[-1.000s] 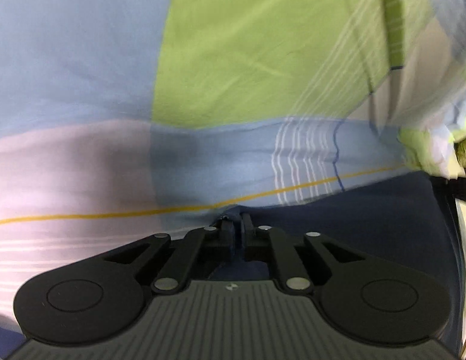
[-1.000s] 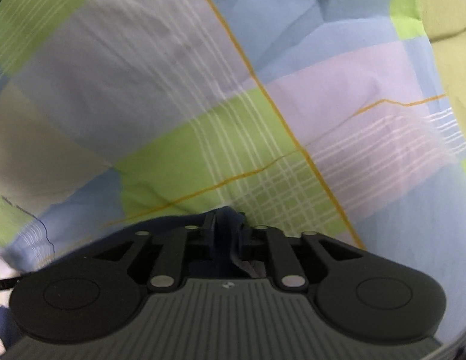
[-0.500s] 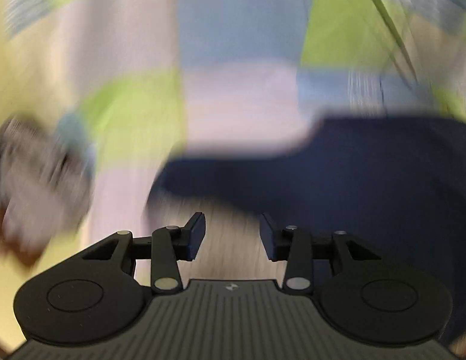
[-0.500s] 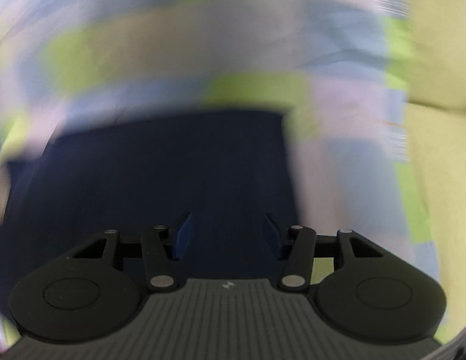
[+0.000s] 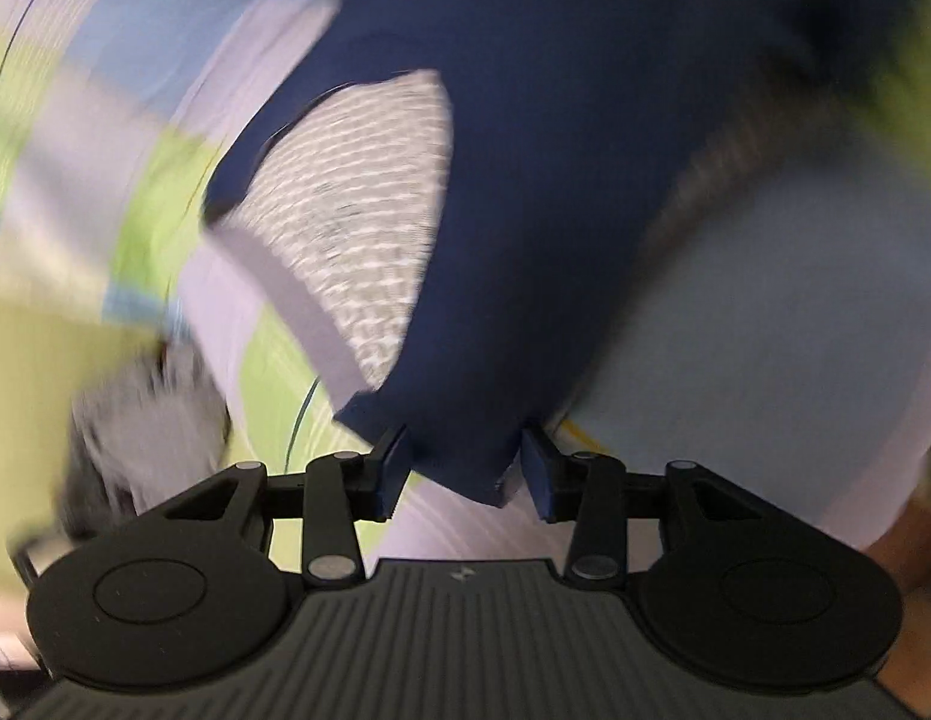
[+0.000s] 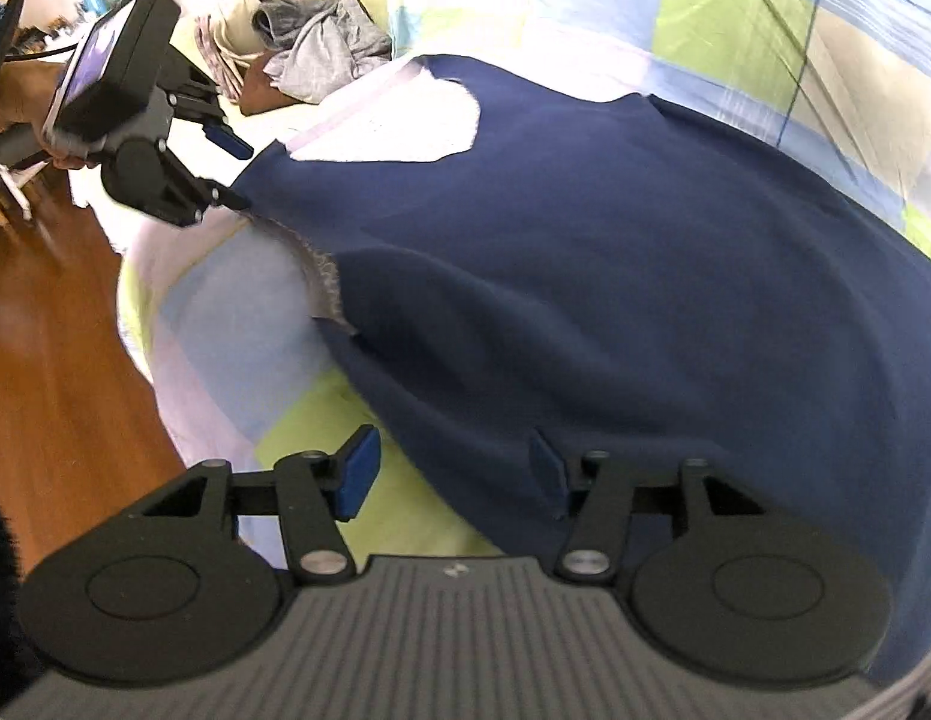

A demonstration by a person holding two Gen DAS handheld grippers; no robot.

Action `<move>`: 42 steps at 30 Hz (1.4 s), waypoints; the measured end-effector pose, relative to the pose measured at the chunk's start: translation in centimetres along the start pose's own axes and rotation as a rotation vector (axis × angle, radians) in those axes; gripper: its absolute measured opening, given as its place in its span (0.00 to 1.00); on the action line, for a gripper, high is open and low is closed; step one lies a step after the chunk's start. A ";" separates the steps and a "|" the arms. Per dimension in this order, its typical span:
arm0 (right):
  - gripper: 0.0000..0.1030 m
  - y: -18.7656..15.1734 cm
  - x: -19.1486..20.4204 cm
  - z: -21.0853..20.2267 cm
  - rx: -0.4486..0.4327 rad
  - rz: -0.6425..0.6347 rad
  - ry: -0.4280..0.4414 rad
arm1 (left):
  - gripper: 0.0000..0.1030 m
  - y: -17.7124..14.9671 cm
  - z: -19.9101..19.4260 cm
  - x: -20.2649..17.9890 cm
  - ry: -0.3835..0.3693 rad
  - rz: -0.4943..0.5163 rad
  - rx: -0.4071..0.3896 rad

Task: Fold clothes

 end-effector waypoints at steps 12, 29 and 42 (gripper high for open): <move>0.03 -1.7 4.3 4.7 0.103 -0.426 -0.211 | 0.02 -1.2 -0.5 4.8 0.073 -0.277 -0.027; 0.42 -0.8 4.6 -1.1 -0.005 -0.196 -0.121 | 0.10 4.2 -7.0 1.4 -0.312 -0.605 0.023; 0.00 2.0 3.8 6.4 0.030 -0.433 0.047 | 0.09 3.9 -7.6 -0.8 -0.434 -0.892 0.055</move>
Point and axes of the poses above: each gripper's, at about its wrist camera, not at the fingertips, and z roughly the way its jaws point, x to its left, y to its top, the point moved 6 cm from there along z, roughly the way its jaws point, and after that the axes turned 13 degrees about y, right-handed, at the moved point
